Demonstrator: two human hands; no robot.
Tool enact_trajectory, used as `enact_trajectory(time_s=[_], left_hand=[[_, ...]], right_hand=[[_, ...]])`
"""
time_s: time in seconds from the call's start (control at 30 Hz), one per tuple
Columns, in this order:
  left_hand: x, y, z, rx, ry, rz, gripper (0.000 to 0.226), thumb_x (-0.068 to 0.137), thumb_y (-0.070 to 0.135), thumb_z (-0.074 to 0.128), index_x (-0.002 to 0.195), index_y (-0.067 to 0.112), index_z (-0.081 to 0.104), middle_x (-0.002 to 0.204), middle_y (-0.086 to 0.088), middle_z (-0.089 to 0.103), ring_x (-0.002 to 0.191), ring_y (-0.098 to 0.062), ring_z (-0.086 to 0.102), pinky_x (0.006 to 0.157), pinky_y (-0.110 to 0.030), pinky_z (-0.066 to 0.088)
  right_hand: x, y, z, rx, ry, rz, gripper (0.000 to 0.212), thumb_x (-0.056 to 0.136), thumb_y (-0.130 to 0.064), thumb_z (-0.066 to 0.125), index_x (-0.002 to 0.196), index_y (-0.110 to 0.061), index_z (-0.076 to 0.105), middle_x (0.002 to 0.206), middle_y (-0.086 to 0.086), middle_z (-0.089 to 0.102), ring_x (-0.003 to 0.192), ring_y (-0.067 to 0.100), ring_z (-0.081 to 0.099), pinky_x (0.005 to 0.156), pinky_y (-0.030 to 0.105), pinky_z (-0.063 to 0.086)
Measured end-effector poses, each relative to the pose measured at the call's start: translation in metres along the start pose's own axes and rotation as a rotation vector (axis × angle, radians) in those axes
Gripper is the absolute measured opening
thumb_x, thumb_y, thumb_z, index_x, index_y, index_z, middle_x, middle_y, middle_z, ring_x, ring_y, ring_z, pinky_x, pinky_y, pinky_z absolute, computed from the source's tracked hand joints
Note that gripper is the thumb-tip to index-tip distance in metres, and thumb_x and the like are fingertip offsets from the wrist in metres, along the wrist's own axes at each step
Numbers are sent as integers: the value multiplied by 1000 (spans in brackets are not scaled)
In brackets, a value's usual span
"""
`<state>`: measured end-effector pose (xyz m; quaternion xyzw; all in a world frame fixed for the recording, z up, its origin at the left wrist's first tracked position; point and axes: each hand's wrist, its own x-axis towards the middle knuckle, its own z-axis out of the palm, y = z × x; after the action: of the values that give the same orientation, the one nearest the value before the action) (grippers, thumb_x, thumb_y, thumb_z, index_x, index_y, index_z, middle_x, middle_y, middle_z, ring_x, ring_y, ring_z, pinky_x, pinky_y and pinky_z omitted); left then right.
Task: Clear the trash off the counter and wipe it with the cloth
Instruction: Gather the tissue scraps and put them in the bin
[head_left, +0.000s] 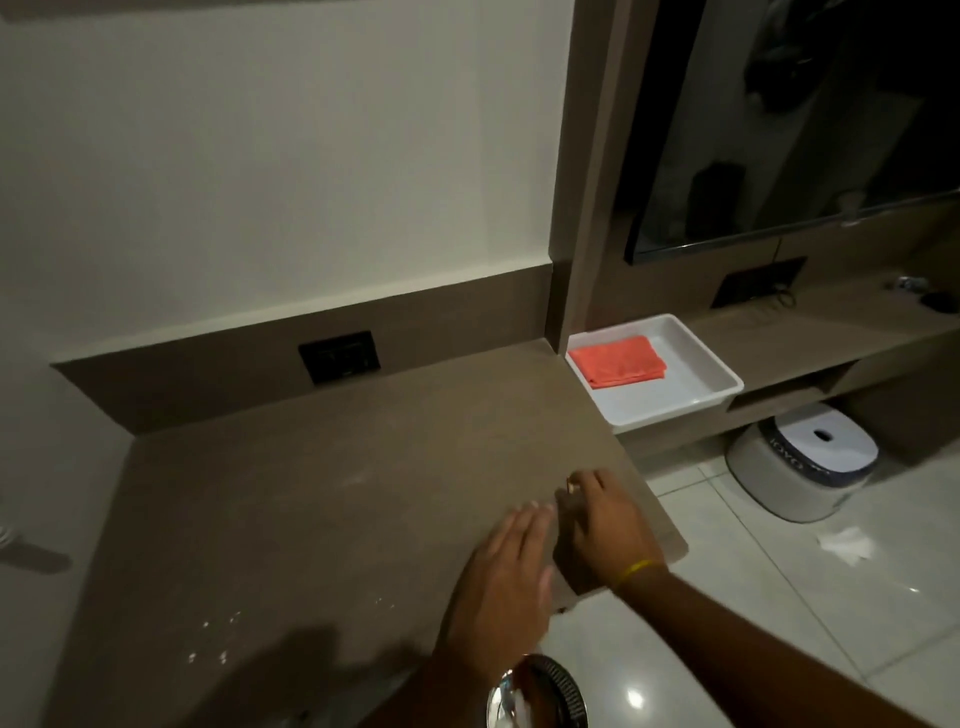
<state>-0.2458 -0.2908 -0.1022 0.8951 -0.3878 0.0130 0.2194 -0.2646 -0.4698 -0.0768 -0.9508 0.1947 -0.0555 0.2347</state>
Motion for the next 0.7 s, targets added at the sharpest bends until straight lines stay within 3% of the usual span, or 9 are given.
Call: enact_trajectory(time_s=[0.17,0.3,0.43,0.53,0.7], left_hand=[[41,-29,-7,122,-229,-172,82,103,52,48,167,26,4,179,-3,6,165,-25,6,131,-51,24],[45,-28,3,133,-279,-135,81,101,55,48,167,25,13,178,-5,10,165,-25,9,128,-54,25],[39,-15,15,121,-283,-74,82,100,56,47,167,22,14,178,-5,14,164,-24,12,128,-53,26],[33,0,15,109,-325,-25,82,101,55,46,168,22,10,178,-3,12,165,-23,10,130,-53,22],[24,20,28,229,-387,175,79,100,42,52,166,23,13,178,-4,13,164,-26,13,126,-61,27]], right_hand=[[53,0,10,-181,-169,93,31,89,-20,66,118,-12,61,118,15,58,103,36,64,91,44,55],[62,0,20,-251,-189,15,23,91,-18,61,109,-3,65,111,21,59,100,44,64,87,45,53],[52,1,17,-196,-175,-8,21,85,-23,64,100,-9,66,101,19,63,92,43,67,80,43,54],[14,5,16,-71,-77,112,15,85,-26,64,97,-18,60,95,11,63,85,35,66,75,44,58],[-79,21,38,126,97,232,20,82,-12,60,93,-25,50,90,0,57,76,19,57,65,34,52]])
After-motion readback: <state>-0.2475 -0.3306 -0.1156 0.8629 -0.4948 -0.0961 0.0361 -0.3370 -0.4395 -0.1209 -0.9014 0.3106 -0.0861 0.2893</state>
